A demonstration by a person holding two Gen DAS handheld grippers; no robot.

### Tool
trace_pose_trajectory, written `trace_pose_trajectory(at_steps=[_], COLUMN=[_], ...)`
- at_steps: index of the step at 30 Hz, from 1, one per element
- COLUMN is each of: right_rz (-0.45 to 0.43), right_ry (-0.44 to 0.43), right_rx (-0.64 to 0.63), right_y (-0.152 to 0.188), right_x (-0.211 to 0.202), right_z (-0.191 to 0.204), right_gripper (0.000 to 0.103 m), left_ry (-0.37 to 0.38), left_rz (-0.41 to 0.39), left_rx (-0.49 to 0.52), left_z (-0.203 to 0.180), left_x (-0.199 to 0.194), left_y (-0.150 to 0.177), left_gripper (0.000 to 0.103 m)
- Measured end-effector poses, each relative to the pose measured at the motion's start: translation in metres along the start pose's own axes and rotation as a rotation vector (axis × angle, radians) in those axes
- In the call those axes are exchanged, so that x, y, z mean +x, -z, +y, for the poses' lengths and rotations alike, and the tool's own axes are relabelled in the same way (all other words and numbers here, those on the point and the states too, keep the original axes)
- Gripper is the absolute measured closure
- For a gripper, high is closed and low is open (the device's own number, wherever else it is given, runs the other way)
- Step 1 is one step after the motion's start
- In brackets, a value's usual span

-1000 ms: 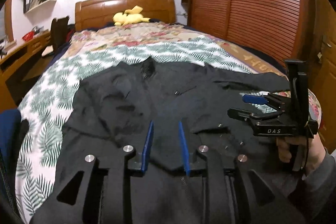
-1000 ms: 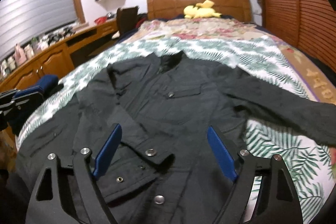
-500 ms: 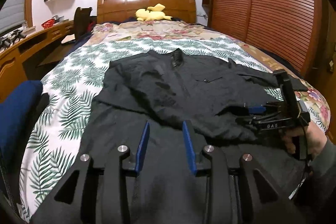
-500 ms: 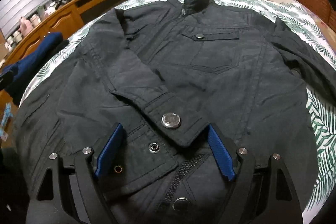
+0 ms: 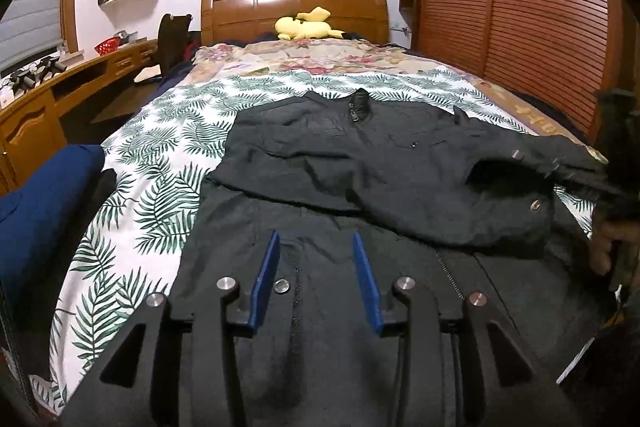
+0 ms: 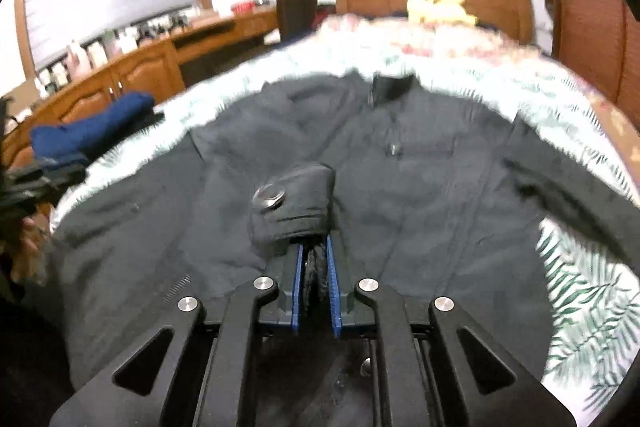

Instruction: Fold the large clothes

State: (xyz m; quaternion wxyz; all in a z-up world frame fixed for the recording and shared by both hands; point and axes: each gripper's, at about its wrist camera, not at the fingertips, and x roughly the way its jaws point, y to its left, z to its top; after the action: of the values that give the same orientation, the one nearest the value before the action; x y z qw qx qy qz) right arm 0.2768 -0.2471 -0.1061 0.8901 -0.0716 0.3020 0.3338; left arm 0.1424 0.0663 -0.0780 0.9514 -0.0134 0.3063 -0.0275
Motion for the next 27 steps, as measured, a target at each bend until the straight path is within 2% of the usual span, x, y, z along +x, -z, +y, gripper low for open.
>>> trace_pose_trajectory(at_steps=[4,7,9,12,14,19,27], right_rz=[-0.06,-0.026,0.002,0.005,-0.008,-0.031,0.068], right_ry=[0.019,0.041,0.081,0.123,0.128,0.103,0.093], right_rx=[0.021,0.033,0.02,0.009,0.003,-0.006,0.005], right_y=[-0.006,-0.002,0.003,0.008,0.008,0.012,0.023], right_x=[-0.032,-0.034,-0.03,-0.029,-0.031,-0.033,0.006], right_z=[-0.009,-0.014,-0.014,-0.014,-0.015,-0.018,-0.019], right_gripper=[0.096,0.094,0.088,0.074,0.046,0.043,0.043], left_ry=[0.009,0.018,0.023,0.029,0.031,0.031,0.033], left_rz=[0.0,0.006,0.007,-0.001,-0.006,-0.01,-0.012], left_rx=[0.007,0.015,0.018,0.023,0.028,0.045,0.085], left_z=[-0.006,-0.01,-0.013,-0.019,-0.023,-0.035,-0.056], left_x=[0.002,0.005,0.005,0.005,0.005,0.009,0.019], left_y=[-0.001,0.0,-0.001,-0.003,-0.003,-0.004,-0.012], left_gripper=[0.066,0.065,0.065,0.064,0.064,0.064,0.063])
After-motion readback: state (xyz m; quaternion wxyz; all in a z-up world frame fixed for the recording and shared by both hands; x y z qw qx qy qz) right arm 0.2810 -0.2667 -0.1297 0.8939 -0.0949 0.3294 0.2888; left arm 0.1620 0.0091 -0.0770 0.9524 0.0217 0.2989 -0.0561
